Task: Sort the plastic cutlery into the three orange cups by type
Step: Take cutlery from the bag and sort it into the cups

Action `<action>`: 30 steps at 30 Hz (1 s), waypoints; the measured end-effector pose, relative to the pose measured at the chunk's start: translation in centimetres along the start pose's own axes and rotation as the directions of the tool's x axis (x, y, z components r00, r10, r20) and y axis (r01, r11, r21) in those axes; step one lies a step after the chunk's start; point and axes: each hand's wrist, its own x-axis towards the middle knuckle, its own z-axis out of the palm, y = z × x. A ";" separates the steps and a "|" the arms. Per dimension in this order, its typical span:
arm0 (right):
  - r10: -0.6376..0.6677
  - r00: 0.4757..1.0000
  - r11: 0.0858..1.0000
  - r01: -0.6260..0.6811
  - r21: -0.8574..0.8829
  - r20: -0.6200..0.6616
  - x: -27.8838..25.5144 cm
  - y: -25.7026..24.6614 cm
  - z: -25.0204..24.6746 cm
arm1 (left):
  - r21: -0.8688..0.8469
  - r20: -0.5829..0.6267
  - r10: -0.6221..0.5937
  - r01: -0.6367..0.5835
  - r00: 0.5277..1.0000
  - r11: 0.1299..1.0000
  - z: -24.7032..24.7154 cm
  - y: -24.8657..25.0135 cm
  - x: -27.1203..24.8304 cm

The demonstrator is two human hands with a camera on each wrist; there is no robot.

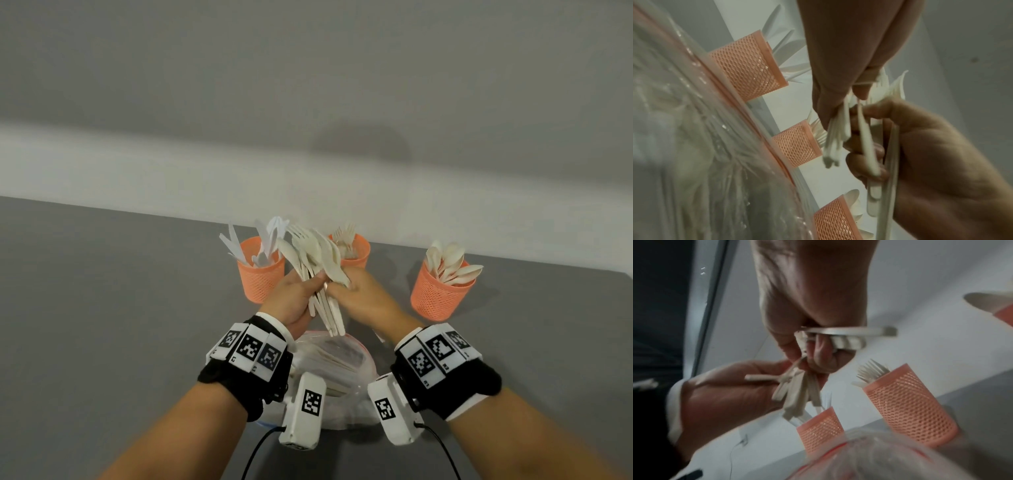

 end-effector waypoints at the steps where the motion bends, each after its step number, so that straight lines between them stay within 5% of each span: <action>1: 0.048 0.998 0.993 -0.052 0.104 0.037 0.0 0.0 -0.4 | -0.003 0.001 0.005 -0.005 1.000 1.000 -0.1 0.0 0.0; 4: 0.133 0.984 0.909 -0.169 0.380 0.119 0.2 0.0 -1.5 | -0.004 0.008 0.003 -0.003 1.000 1.000 -0.1 0.3 0.1; 9: 0.082 0.996 0.778 -0.091 0.622 0.044 1.5 0.2 -4.0 | -0.044 -0.063 -0.054 0.051 0.997 0.998 -0.6 0.6 0.8; 14: 0.151 0.963 0.828 0.000 0.561 -0.222 5.4 0.8 -7.4 | -0.002 -0.030 -0.042 0.042 0.999 0.999 -0.8 1.3 1.4; 21: 0.102 0.792 0.876 0.216 0.432 -0.602 11.3 1.3 -6.9 | 0.037 0.011 -0.023 0.023 1.000 0.999 -1.4 1.5 2.3; 26: 0.141 0.880 0.888 0.090 0.451 -0.453 13.2 3.9 -4.4 | 0.111 0.000 -0.012 0.012 1.000 0.994 -2.3 1.5 3.3; 30: 0.104 0.916 0.853 0.118 0.508 -0.387 13.0 5.3 -3.8 | 0.138 -0.007 -0.004 0.005 1.000 0.990 -2.6 1.6 4.0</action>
